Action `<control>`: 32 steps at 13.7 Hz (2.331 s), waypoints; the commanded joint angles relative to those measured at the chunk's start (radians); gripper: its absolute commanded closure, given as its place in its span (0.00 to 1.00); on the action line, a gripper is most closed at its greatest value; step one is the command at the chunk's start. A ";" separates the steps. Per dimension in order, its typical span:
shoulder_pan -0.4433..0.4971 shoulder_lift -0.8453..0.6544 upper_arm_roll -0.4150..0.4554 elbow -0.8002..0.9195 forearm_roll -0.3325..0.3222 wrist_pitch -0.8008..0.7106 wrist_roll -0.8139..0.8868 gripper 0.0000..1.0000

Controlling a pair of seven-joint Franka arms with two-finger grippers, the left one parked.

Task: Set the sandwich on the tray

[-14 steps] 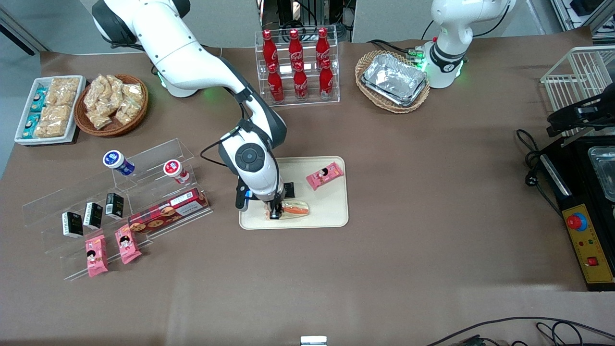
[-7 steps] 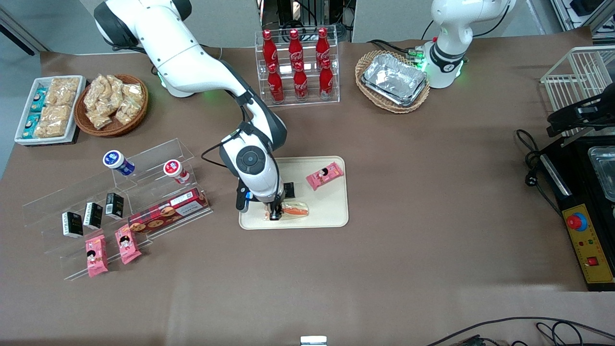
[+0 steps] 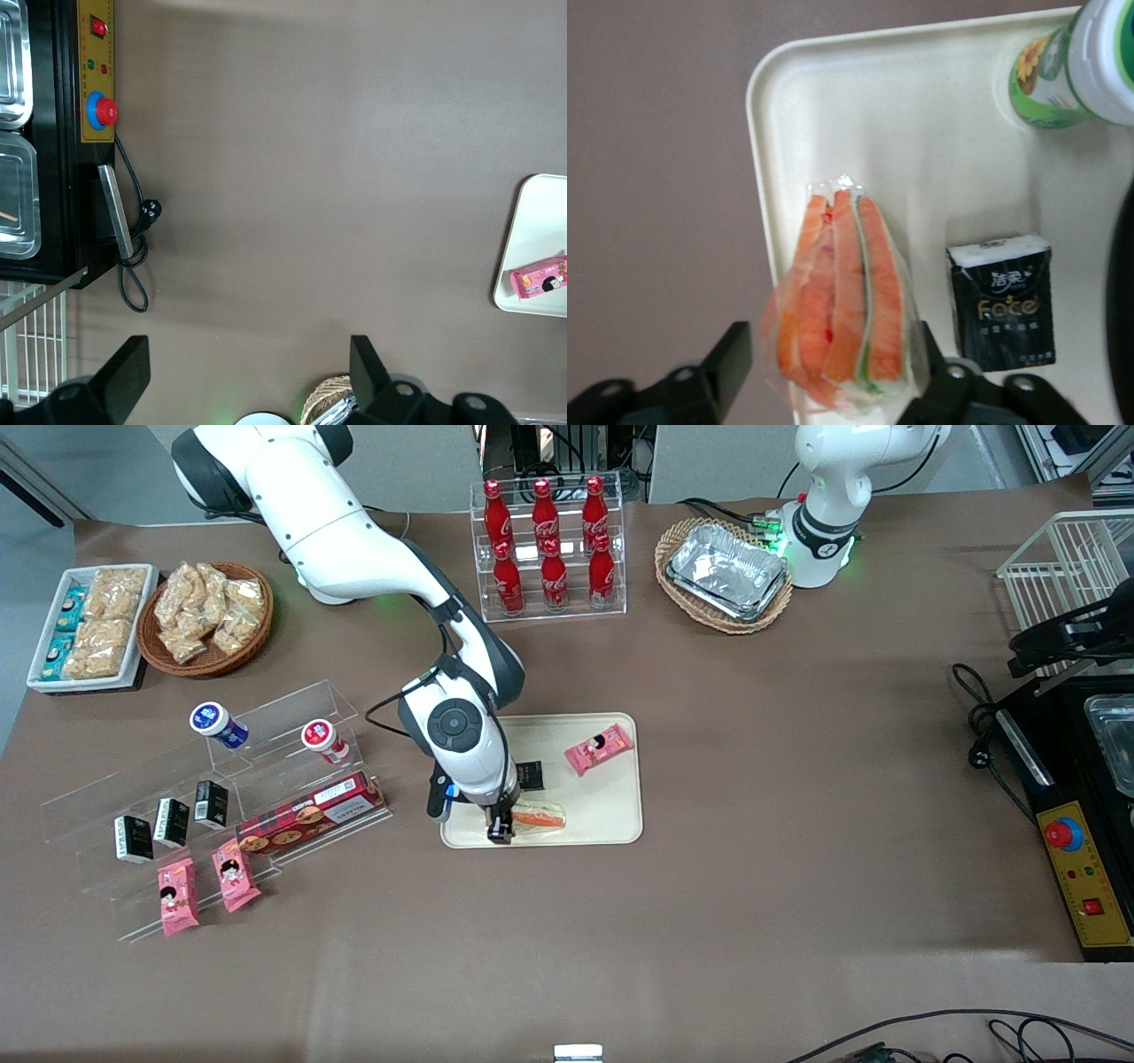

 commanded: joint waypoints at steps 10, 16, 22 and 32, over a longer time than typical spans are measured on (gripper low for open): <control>-0.062 -0.284 0.002 0.043 0.035 -0.383 -0.134 0.00; -0.232 -0.424 -0.002 0.045 0.072 -0.628 -0.779 0.00; -0.456 -0.525 -0.002 0.043 0.062 -0.739 -1.528 0.00; -0.715 -0.598 -0.005 0.046 0.031 -0.741 -2.396 0.00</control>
